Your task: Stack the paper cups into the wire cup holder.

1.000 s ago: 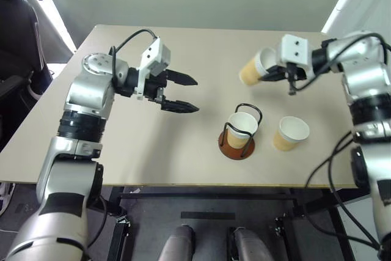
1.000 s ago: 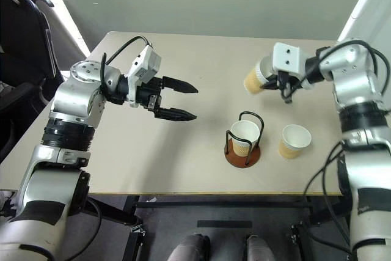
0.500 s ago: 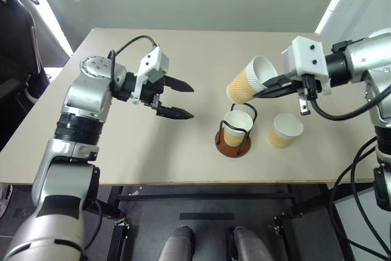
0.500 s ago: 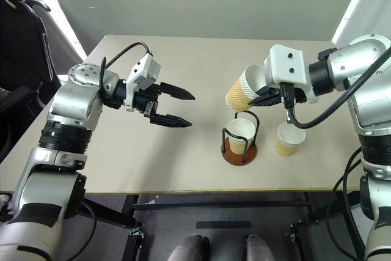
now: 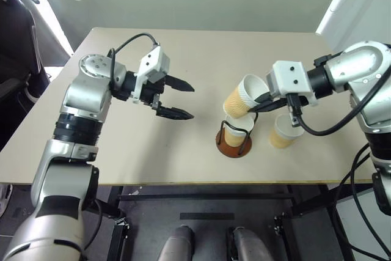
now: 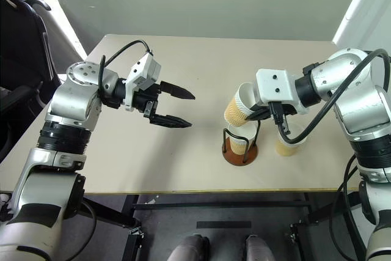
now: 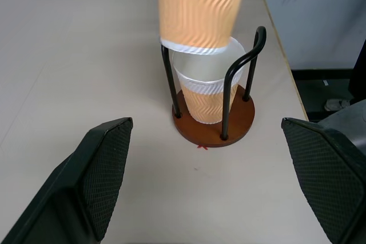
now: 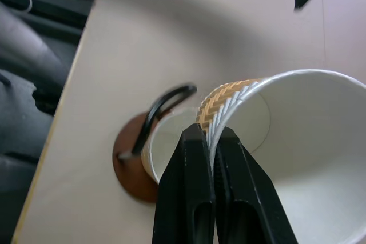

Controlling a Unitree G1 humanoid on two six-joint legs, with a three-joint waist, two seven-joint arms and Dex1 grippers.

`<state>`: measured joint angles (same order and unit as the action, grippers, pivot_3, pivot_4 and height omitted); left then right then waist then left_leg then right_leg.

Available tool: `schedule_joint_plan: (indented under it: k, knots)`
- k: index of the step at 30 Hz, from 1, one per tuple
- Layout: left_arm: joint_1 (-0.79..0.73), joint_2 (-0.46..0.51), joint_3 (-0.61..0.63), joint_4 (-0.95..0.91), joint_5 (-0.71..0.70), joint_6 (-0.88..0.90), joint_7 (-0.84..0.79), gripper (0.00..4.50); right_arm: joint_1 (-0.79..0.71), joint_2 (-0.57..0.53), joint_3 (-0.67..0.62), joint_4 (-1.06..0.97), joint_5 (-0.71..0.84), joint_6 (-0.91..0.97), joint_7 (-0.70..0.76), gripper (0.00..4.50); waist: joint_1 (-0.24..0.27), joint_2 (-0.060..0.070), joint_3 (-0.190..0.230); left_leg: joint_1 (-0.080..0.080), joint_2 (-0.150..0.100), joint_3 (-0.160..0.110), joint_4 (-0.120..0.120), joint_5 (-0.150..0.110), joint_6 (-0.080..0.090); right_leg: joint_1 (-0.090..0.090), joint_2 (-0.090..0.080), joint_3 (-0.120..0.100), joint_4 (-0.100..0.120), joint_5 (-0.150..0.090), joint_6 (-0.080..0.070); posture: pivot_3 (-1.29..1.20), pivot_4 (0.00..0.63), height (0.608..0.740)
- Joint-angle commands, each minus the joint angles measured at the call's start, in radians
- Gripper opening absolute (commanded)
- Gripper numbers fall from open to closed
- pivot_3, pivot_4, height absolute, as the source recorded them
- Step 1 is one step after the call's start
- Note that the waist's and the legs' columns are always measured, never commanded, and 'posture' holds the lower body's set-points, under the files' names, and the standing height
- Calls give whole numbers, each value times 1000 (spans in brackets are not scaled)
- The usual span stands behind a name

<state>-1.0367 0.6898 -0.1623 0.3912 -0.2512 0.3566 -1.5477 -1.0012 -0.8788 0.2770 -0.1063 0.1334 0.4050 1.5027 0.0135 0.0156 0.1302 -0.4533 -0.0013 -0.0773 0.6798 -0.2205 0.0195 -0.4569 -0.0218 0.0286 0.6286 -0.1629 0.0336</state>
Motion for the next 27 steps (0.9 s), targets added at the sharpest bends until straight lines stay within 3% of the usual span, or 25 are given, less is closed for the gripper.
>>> schedule_joint_plan:
  k: [1, 15, 27]
  knots:
    - [-1, 11, 9, -29, -5, -1, -4, 4500, -8, -25, -13, -17, 2, -21, 19, 19, 0, 0, 0, 0, 0, 0, 0, 0, 0, 0, 0, 0, 0, 0, 0, 0, 150, 740]
    - [-24, -8, 0, 0, 8, -22, -4, 4500, 57, -73, -8, -115, 32, 7, 45, 19, 0, 0, 0, 0, 0, 0, 0, 0, 0, 1, 0, 0, 0, 0, 0, 0, 150, 740]
    - [-4, -5, 5, -26, 8, -13, 12, 4500, 49, -48, 30, -46, -33, -78, 38, 19, 0, 0, 0, 0, 0, 0, 1, 0, 0, 1, 0, 0, 0, 1, 1, 0, 150, 740]
